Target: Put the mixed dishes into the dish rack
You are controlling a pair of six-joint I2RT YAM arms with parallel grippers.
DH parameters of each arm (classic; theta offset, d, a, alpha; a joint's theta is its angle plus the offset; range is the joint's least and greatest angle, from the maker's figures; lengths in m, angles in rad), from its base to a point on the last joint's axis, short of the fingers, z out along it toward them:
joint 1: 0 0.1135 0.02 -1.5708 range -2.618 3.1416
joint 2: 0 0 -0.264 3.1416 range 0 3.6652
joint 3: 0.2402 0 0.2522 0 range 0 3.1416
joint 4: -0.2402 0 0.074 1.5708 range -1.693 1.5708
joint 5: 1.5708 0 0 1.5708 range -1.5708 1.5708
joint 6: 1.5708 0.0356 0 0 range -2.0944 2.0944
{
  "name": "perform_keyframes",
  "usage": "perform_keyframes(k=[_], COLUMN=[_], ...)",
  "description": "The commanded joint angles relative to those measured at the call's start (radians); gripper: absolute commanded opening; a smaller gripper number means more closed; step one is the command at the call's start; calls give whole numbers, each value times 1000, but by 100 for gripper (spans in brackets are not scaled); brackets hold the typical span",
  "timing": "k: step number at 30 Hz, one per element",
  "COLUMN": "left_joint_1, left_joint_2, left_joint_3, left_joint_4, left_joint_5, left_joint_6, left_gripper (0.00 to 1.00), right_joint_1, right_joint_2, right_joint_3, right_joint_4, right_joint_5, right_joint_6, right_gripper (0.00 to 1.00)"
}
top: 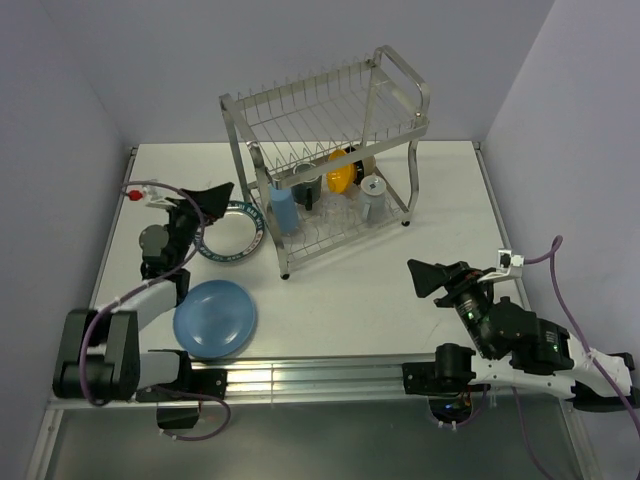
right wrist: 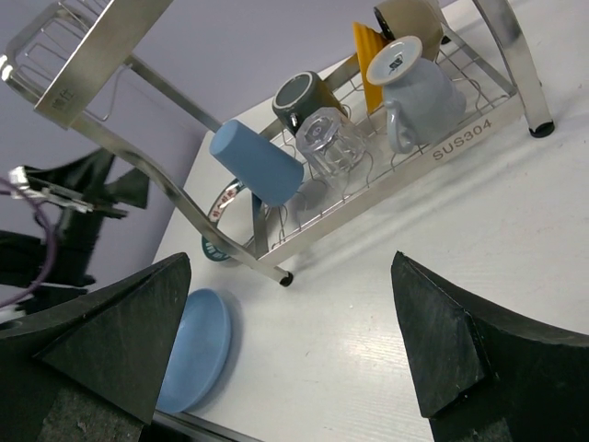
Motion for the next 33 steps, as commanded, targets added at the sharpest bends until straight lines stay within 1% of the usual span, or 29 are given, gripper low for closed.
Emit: perform_keyframes(k=[1,2,3,5,6,9,11,12,13,14,15,16,18,20,23,28,32,33], left_joint_1=[3,3,5,12,20,68,138,158,175,201,212,220,233,243,244,244,244,246], left_joint_2=[-168,-221,-242,-269,-269,-234,-182,-162,-141,-95,-72,-47,20,78,152,273,335,346], left_joint_3=[41,92,110,163,176,216,206,200,184,180,178,173,167,155,141,169,169,178], left_joint_4=[-411,-653,-731,-874,-979,-1125,-1138,-1138,-1120,-1114,-1109,-1080,-1039,-964,-866,-873,-854,-860], left_joint_5=[-361,-447,-562,-642,-664,-670,-597,-569,-507,-482,-459,-404,-354,-278,-200,-156,-141,-130], left_joint_6=[106,99,99,79,56,-7,-29,-45,-49,-52,-50,-46,-38,-43,-59,-75,-75,-67], left_gripper=[98,98,98,98,98,97,96,95,94,94,93,90,88,84,79,76,70,57], right_joint_1=[0,0,-1,-1,0,-1,-1,-1,0,0,-1,-1,-1,-1,-1,-1,0,0], right_joint_2=[34,39,43,50,59,91,120,129,137,148,149,149,140,122,93,60,69,74], right_joint_3=[11,20,23,32,35,49,58,63,66,72,75,80,80,72,60,60,67,69], right_joint_4=[10,10,11,24,25,27,30,30,30,30,30,30,31,31,33,25,25,24], right_joint_5=[9,6,3,-6,-14,-28,-51,-57,-69,-72,-77,-84,-86,-83,-80,-71,-66,-68], right_joint_6=[-5,-5,-6,-14,-17,-8,-6,-6,-6,-9,-9,-11,-11,-11,-9,-8,-11,-11], right_gripper=[97,97,97,97,97,97,97,97,98,98,98,98,98,98,98,98,98,98])
